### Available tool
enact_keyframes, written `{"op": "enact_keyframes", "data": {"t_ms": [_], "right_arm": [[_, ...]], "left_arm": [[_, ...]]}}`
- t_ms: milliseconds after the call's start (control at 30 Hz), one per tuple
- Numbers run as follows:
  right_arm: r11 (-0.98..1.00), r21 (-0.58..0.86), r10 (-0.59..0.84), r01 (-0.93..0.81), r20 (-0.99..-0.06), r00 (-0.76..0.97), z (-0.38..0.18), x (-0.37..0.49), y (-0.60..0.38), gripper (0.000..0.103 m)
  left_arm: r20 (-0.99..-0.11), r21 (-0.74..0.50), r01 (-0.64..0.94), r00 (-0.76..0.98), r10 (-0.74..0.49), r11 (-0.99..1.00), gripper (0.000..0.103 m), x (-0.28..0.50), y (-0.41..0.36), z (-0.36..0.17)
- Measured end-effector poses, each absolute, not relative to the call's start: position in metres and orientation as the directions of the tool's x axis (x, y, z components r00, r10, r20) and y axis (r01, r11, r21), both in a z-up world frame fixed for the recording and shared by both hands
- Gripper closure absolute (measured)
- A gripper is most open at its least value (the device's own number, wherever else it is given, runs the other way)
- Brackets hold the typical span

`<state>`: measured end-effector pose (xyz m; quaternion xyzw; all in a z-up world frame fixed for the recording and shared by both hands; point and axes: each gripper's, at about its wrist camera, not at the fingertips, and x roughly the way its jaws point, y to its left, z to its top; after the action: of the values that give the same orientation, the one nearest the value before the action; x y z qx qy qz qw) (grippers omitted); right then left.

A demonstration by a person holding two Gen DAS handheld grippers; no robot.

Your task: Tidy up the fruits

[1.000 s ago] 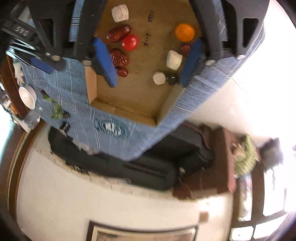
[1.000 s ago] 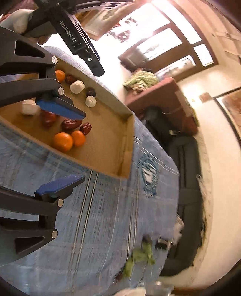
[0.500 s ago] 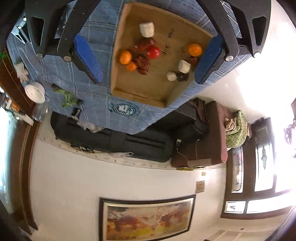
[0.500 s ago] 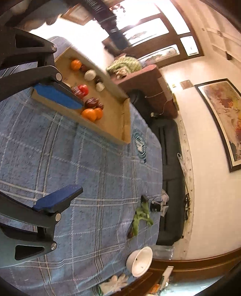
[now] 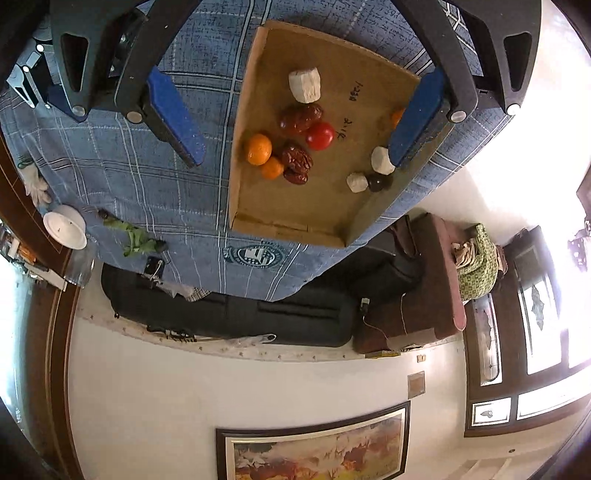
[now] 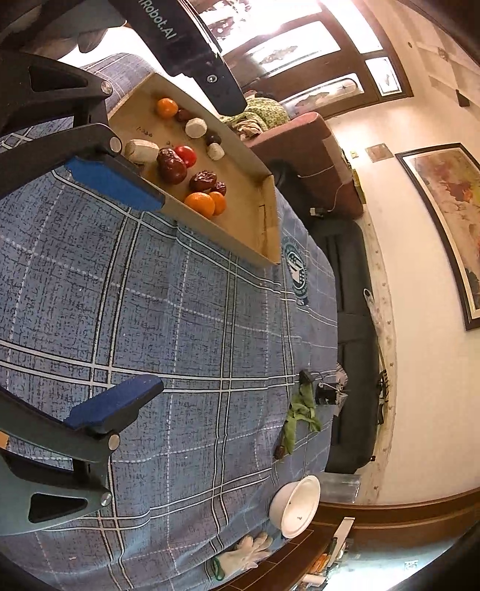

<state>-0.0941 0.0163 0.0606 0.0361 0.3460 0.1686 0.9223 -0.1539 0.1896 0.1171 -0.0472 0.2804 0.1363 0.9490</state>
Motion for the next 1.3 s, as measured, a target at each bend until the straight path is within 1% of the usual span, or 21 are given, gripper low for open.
{"op": "enact_keyframes", "data": {"t_ms": [533, 1300], "right_arm": [[0.944, 0.133, 0.314, -0.303, -0.652, 0.691, 0.053, -0.096, 0.036, 0.008], [0.952, 0.099, 0.282, -0.290, -0.651, 0.705, 0.051, -0.101, 0.035, 0.005]], "left_arm": [[-0.582, -0.040, -0.293, 0.784, 0.216, 0.955, 0.003, -0.152, 0.206, 0.103], [-0.589, -0.059, -0.289, 0.783, 0.200, 0.956, 0.003, -0.152, 0.206, 0.099]]}}
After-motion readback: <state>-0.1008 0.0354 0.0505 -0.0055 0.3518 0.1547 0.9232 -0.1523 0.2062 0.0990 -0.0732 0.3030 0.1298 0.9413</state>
